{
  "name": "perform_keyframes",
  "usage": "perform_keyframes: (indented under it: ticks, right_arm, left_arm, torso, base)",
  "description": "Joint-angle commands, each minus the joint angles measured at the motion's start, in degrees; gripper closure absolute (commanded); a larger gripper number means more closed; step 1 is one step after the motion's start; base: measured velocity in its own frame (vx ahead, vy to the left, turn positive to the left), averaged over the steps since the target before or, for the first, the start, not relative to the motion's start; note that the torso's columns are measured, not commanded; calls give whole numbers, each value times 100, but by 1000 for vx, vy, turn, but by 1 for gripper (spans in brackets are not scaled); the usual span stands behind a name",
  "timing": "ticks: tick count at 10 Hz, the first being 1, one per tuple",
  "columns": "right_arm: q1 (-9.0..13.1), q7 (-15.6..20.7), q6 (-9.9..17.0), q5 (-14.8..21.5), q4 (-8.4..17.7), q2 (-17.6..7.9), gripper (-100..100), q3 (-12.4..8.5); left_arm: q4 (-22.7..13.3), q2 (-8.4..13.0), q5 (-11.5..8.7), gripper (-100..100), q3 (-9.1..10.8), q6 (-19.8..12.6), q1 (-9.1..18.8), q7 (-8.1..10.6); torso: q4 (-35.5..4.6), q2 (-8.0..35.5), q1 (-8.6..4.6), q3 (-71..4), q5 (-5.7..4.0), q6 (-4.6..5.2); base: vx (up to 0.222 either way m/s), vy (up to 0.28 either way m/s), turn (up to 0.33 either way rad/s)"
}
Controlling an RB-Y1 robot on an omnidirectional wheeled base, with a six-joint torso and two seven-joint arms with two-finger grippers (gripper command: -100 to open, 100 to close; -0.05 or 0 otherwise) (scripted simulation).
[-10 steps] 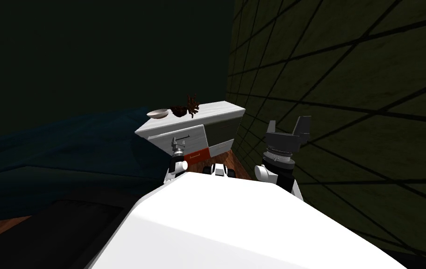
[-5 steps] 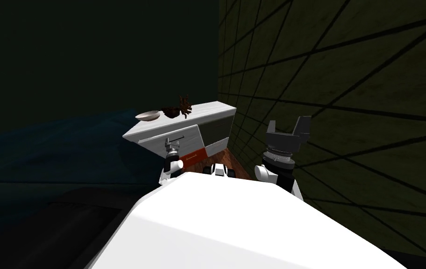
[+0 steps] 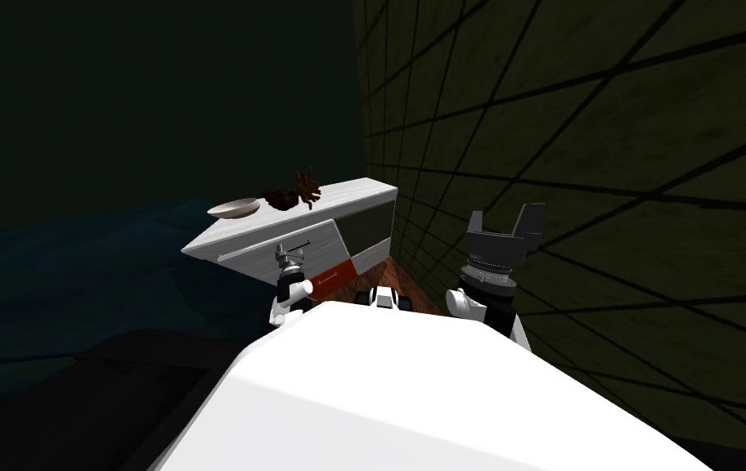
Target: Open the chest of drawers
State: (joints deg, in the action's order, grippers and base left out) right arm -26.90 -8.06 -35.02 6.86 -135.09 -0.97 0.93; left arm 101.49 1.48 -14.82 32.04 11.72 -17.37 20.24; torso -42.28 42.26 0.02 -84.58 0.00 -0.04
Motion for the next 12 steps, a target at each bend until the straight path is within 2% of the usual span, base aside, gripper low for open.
perform_keyframes:
  ticks: [1,2,4,5,6,8,9,12]
  right_arm:
    - [1,0,0,0,0,0,0,0]
    - [-1,0,0,0,0,0,0,0]
    - [-3,0,-1,0,-1,-1,0,-2]
    - [-3,0,-1,0,-1,-1,0,-1]
    - [-1,0,0,0,0,-1,0,-1]
    - [-2,0,0,0,0,-1,0,-1]
    - [-2,0,0,0,0,-1,0,-1]
    - [-1,0,0,0,0,-1,0,-1]
  left_arm:
    - [-102,35,10,-100,168,21,42,61]
    - [-36,-7,8,100,67,40,-6,16]
    - [124,-54,-38,100,-366,123,-183,-148]
    - [124,-54,-38,100,-441,123,-183,-148]
    - [204,-77,-61,100,-686,164,-271,-230]
    - [364,-124,-107,100,-1093,247,-448,-393]
    - [364,-124,-107,100,-1204,247,-448,-393]
    - [604,-195,-176,100,-1843,371,-713,-639]
  torso:
    - [-1,2,-1,1,0,6]
    - [1,-4,5,-2,1,1]
    - [-18,11,6,-2,-26,-34]
    - [-19,29,14,13,-18,-44]
    - [-22,42,21,23,-10,-20]
    - [-15,32,31,17,-3,-38]
    - [-14,32,28,17,-3,-44]
    - [-11,27,29,15,2,-31]
  base:
    - [-23,-16,-61]
    - [13,15,211]
    - [72,33,325]
    - [63,34,154]
    - [44,44,221]
    - [66,44,328]
    - [55,23,137]
    - [64,41,268]
